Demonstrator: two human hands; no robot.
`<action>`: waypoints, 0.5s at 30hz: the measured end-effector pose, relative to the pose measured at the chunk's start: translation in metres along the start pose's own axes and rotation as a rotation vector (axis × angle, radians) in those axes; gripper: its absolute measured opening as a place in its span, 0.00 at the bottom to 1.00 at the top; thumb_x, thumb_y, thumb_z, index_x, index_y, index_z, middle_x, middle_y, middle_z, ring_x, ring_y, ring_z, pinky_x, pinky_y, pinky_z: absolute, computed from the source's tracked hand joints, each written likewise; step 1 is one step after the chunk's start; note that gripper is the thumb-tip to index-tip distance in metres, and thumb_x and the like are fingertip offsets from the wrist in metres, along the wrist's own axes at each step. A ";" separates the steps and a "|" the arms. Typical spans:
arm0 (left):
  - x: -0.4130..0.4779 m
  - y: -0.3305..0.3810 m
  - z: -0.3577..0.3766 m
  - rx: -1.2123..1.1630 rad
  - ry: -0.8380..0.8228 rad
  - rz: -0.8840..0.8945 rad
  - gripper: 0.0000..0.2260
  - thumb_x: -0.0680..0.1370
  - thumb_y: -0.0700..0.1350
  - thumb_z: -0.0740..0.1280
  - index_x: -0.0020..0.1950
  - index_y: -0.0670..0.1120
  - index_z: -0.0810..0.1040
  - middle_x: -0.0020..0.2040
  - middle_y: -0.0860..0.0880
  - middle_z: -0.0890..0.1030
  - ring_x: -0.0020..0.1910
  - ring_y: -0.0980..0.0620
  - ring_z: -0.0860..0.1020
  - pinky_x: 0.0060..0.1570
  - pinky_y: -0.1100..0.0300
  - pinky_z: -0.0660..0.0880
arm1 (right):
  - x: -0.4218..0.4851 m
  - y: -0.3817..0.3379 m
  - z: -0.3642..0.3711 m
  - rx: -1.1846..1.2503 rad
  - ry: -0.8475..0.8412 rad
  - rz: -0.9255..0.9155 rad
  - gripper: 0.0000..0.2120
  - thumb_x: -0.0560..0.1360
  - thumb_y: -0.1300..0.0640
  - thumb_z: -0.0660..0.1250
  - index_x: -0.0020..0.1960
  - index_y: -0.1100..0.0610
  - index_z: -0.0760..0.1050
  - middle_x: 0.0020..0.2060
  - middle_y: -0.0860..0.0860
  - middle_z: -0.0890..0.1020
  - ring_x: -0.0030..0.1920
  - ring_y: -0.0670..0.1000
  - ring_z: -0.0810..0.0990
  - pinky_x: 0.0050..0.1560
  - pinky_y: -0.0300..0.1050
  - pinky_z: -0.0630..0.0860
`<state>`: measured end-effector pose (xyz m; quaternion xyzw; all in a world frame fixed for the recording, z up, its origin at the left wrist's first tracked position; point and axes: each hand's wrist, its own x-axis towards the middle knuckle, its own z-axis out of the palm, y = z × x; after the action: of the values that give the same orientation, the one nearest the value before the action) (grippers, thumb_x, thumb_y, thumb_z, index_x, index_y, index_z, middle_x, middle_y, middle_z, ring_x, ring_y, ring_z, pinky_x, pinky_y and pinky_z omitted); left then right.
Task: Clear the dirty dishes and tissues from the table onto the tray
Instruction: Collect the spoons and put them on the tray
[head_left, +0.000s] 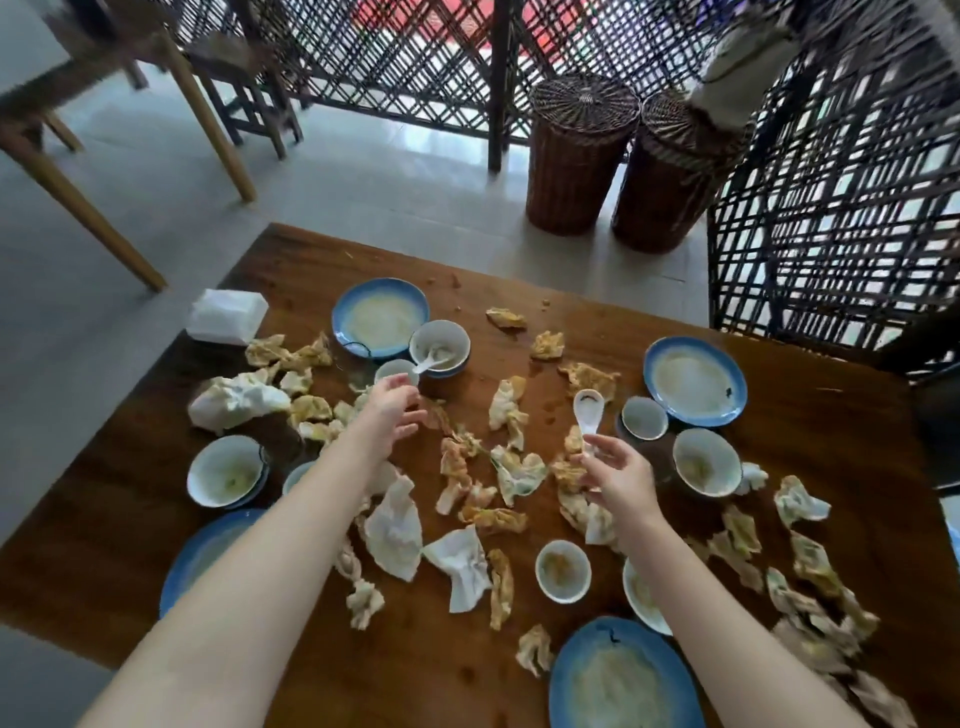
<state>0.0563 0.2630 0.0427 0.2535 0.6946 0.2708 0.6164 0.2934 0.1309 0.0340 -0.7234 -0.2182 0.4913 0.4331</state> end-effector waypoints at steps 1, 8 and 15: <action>0.007 0.004 0.000 0.018 0.001 0.000 0.16 0.82 0.39 0.56 0.70 0.47 0.67 0.54 0.45 0.76 0.47 0.47 0.77 0.50 0.53 0.71 | 0.001 0.000 0.000 -0.004 0.011 0.007 0.08 0.77 0.62 0.66 0.52 0.51 0.77 0.45 0.51 0.83 0.40 0.47 0.81 0.33 0.36 0.76; 0.032 0.024 0.000 0.079 -0.107 0.043 0.14 0.81 0.41 0.60 0.67 0.48 0.71 0.54 0.48 0.77 0.48 0.48 0.78 0.43 0.58 0.73 | 0.003 0.000 -0.002 0.007 0.069 0.035 0.08 0.77 0.64 0.65 0.54 0.55 0.76 0.44 0.53 0.83 0.36 0.47 0.81 0.32 0.36 0.76; 0.065 0.017 -0.003 0.263 0.015 0.083 0.14 0.82 0.43 0.58 0.67 0.44 0.68 0.52 0.41 0.77 0.37 0.49 0.78 0.31 0.61 0.73 | 0.001 -0.003 -0.016 0.025 0.127 0.029 0.09 0.77 0.65 0.65 0.56 0.56 0.76 0.44 0.56 0.83 0.35 0.49 0.81 0.33 0.40 0.78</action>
<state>0.0459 0.3196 0.0079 0.3584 0.7178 0.2045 0.5608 0.3087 0.1267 0.0380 -0.7508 -0.1739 0.4533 0.4478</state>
